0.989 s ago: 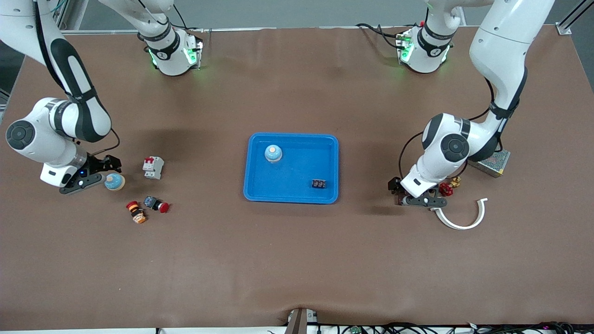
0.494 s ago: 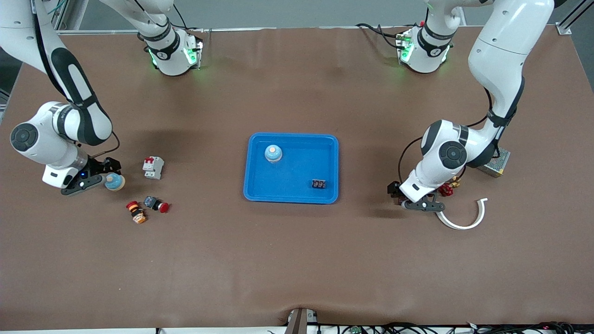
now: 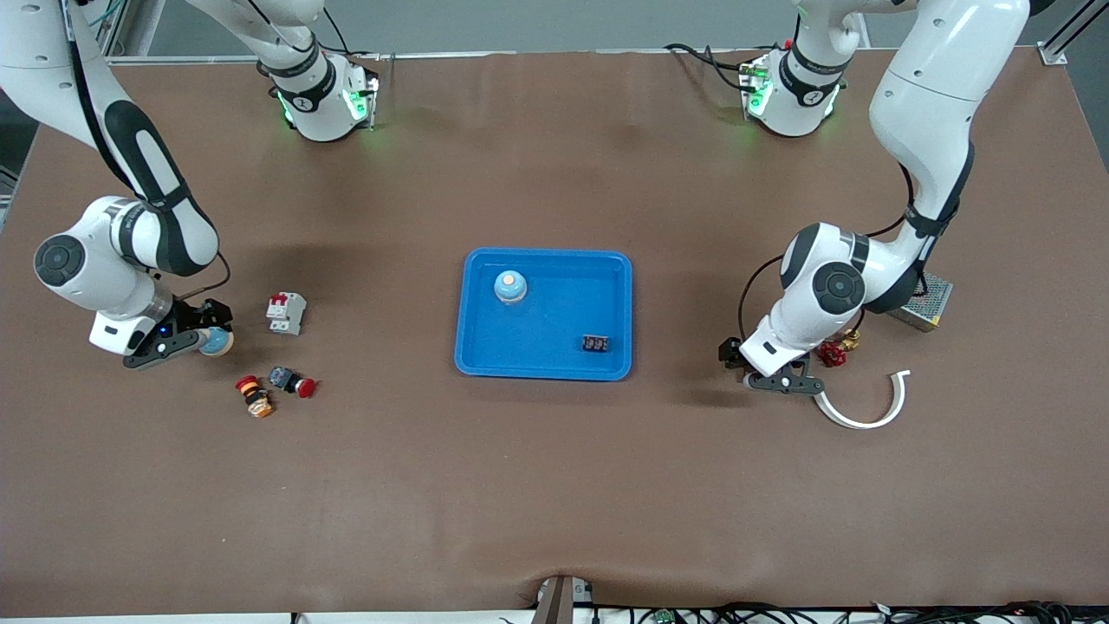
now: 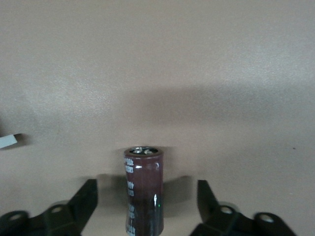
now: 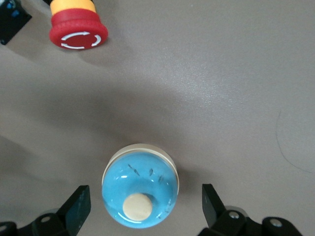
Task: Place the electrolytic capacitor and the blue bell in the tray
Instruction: 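Grasp the second bell with the right gripper while the left gripper grasps the capacitor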
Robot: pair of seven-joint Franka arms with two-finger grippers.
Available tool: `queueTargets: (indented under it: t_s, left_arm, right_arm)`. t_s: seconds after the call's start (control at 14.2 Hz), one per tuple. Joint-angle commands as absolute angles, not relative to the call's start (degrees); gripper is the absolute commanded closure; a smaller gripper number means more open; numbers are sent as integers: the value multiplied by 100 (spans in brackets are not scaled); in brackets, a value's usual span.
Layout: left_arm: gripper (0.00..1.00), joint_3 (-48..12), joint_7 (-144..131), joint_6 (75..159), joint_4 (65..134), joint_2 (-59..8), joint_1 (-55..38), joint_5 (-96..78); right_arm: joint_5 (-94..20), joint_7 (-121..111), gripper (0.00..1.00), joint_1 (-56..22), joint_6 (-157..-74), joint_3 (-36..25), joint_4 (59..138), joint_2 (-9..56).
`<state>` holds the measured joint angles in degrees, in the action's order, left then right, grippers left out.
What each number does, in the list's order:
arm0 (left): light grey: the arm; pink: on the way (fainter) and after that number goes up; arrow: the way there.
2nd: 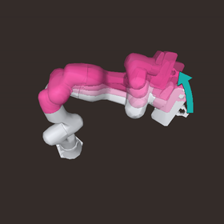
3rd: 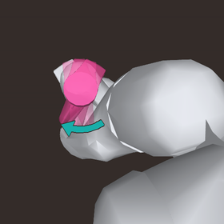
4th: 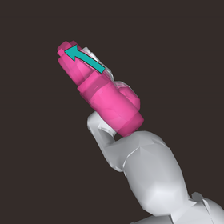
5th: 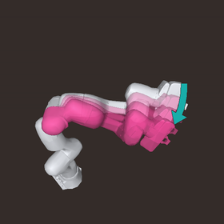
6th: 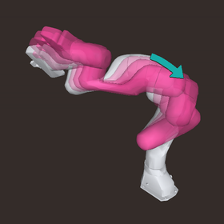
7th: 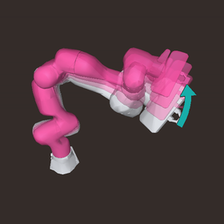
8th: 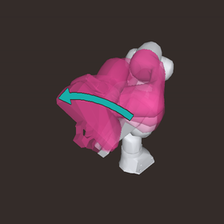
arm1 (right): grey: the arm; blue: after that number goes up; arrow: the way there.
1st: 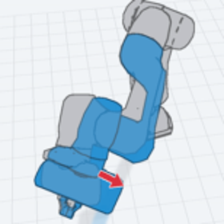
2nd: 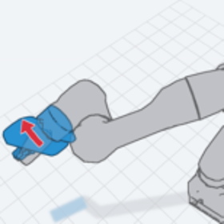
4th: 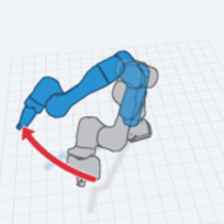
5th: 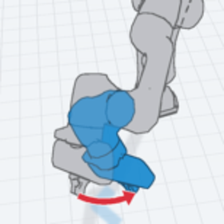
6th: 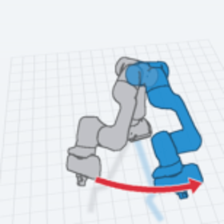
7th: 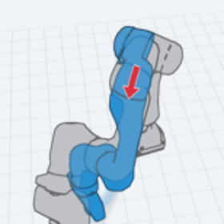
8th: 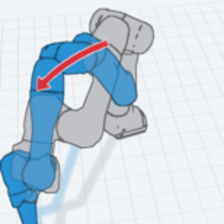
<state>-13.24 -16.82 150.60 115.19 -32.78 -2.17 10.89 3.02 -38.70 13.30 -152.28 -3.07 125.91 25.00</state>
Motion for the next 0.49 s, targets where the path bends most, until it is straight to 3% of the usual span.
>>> queueTargets:
  t_s: [0.0,0.07,0.42]
  left_arm:
    - [95,-1301,-1688,14889,11470,-3243,-264,1178]
    - [100,-1301,-1696,14854,11470,-3226,-264,1178]
    - [100,-1309,-2150,14608,11461,-3147,-220,1169]
  right_arm:
    - [343,-3911,0,1397,-15354,-246,12586,2575]
    - [343,-3911,0,1389,-15363,-246,12586,2601]
    - [334,-3902,0,1389,-15363,-229,12577,2628]
